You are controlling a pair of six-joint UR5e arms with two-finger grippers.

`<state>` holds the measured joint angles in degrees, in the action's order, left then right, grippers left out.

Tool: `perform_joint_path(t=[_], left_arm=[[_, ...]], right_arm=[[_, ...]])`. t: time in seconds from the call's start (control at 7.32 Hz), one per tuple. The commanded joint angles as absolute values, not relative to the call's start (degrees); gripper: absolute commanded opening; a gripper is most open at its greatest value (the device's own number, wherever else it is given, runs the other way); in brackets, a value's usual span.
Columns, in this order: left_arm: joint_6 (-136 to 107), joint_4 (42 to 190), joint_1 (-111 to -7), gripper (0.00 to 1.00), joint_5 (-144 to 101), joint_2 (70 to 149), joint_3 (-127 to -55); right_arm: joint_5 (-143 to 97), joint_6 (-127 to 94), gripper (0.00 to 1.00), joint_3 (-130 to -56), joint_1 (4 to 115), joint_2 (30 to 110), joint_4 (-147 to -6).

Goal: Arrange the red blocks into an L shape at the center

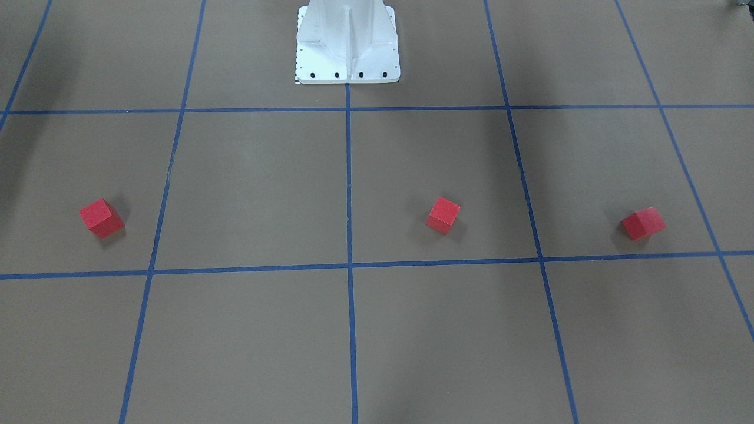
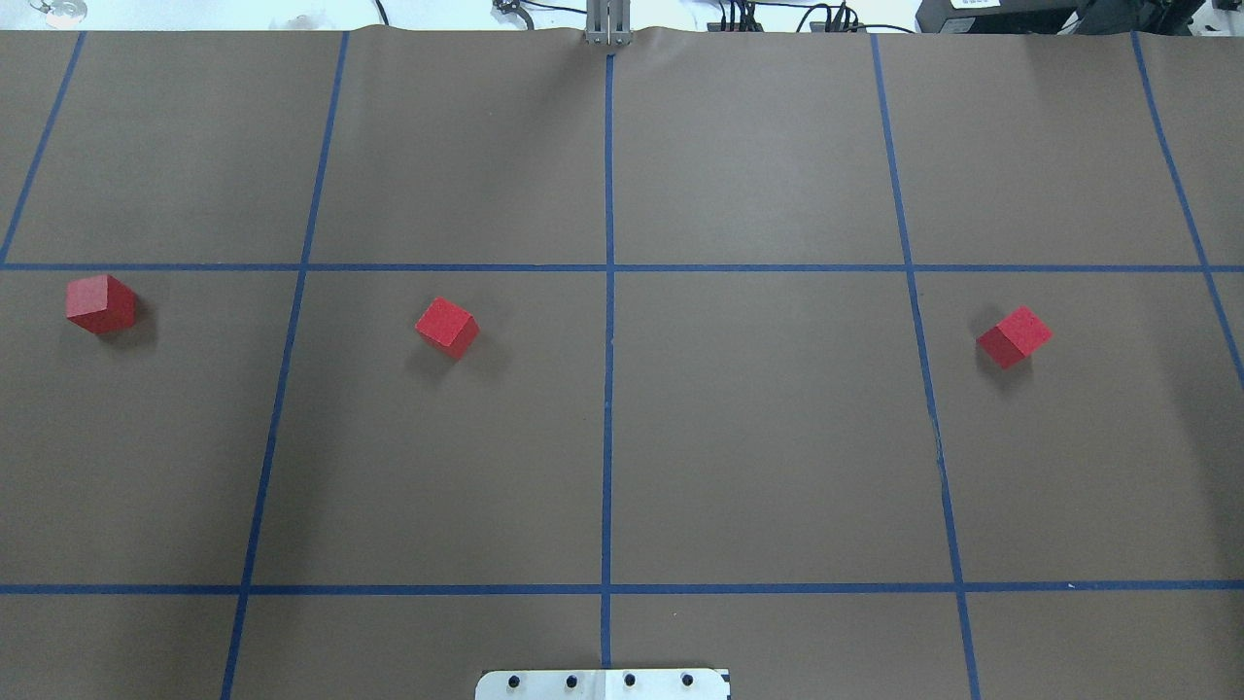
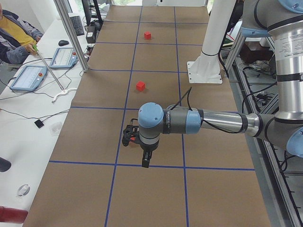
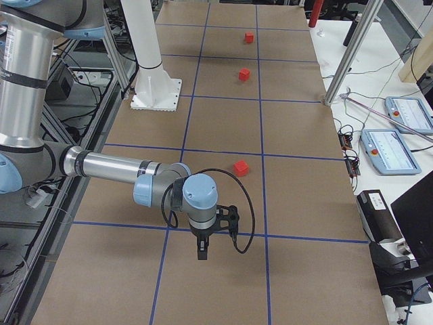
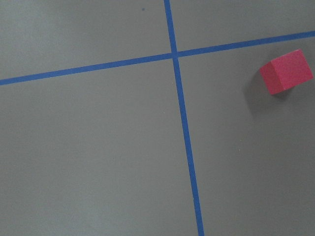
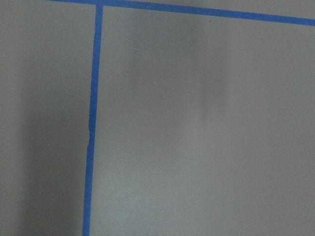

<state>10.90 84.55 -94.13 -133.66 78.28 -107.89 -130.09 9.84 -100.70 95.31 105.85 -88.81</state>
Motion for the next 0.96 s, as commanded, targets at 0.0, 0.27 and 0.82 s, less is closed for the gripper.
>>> perform_joint_path(t=[0.0, 0.27, 0.82], left_arm=[[10.9, 84.55, -94.13, 1.0, -133.94, 78.22, -108.28], [10.81, 84.46, -94.13, 1.0, -133.59, 77.87, -109.33], [10.55, 92.76, -94.57, 1.0, -132.38, 83.04, -108.99]], right_arm=[[-131.04, 9.76, 0.99, -101.59, 95.36, 105.65, -87.64], [-131.04, 9.58, 1.0, -101.6, 95.27, 105.73, -81.08], [-131.65, 8.27, 0.99, -101.07, 95.36, 104.08, -66.9]])
